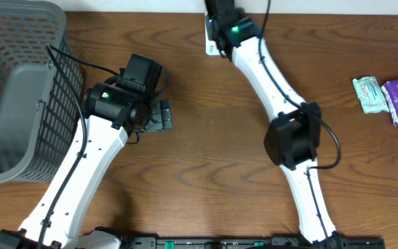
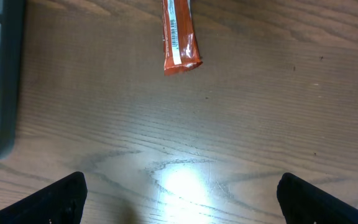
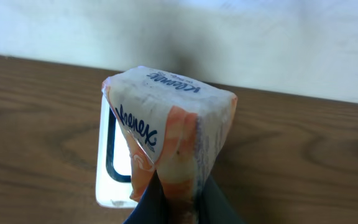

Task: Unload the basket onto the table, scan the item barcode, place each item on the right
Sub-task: 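Lift the Kleenex pack to the scanner window with the right gripper, then carry the Kleenex pack to the far right and release it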

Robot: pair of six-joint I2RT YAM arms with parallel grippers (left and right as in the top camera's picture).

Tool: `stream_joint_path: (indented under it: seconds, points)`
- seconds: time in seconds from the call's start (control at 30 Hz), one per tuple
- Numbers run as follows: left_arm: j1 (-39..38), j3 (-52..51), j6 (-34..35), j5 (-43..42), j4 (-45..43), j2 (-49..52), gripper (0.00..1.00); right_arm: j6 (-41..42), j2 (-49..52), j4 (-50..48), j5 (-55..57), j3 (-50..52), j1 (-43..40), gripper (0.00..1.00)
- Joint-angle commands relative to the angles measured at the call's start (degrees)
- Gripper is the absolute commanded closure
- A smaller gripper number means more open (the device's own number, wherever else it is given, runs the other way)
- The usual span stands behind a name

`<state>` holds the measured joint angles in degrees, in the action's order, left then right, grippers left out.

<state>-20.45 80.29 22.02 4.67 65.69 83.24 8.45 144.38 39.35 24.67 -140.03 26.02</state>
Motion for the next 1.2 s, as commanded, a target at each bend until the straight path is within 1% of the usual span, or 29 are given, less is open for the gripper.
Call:
stream_joint_path:
  seconds: [0.0,0.13,0.27,0.4,0.5,0.7,0.83,0.87,0.9,0.93,1.0,1.03,1.07,1.1,1.17]
  points:
    - [0.13,0.28,-0.79,0.33,0.22,0.02,0.02,0.28,3.41,-0.35,4.94,-0.04,-0.04,0.98]
    - [0.13,0.28,-0.79,0.33,0.22,0.02,0.02,5.49,2.45,1.11,5.86,-0.63,-1.27,0.99]
    - [0.13,0.28,-0.79,0.33,0.22,0.02,0.02,11.28,-1.25,4.70,4.48,-0.66,-4.57,0.99]
    - [0.13,0.28,-0.79,0.33,0.22,0.02,0.02,11.74,-5.29,9.86,1.86,-0.66,-9.14,0.99]
    - [0.13,0.28,-0.79,0.33,0.22,0.02,0.02,11.69,-7.26,15.61,1.38,-0.66,-13.16,0.99]
    - [0.13,0.28,-0.79,0.33,0.22,0.02,0.02,11.67,-6.97,29.33,4.35,-0.52,-24.13,0.99]
    - [0.13,0.28,-0.79,0.33,0.22,0.02,0.02,9.97,-5.79,34.62,5.44,-0.48,-31.08,0.99]
    - [0.13,0.28,-0.79,0.33,0.22,0.02,0.02,9.22,-5.66,35.54,5.40,-0.48,-32.81,0.97]
    - [0.13,0.28,-0.79,0.33,0.22,0.02,0.02,9.22,-5.29,36.46,5.42,-0.37,-34.53,0.93]
    - [0.13,0.28,-0.79,0.33,0.22,0.02,0.02,9.22,-5.11,37.44,5.29,-0.17,-36.74,0.85]
    - [0.13,0.28,-0.79,0.33,0.22,0.02,0.02,9.27,-5.05,38.40,4.79,0.31,-39.39,0.81]
    - [0.13,0.28,-0.79,0.33,0.22,0.02,0.02,9.27,-5.05,38.69,3.96,0.55,-40.63,0.75]
    - [0.13,0.28,-0.79,0.33,0.22,0.02,0.02,9.27,-5.05,38.69,2.62,0.92,-41.83,0.62]
    - [0.13,0.28,-0.79,0.33,0.22,0.02,0.02,9.27,-5.05,38.66,0.39,1.38,-43.01,0.46]
    - [0.13,0.28,-0.79,0.33,0.22,0.02,0.02,9.27,-5.05,38.62,-4.50,2.43,-44.87,0.05]
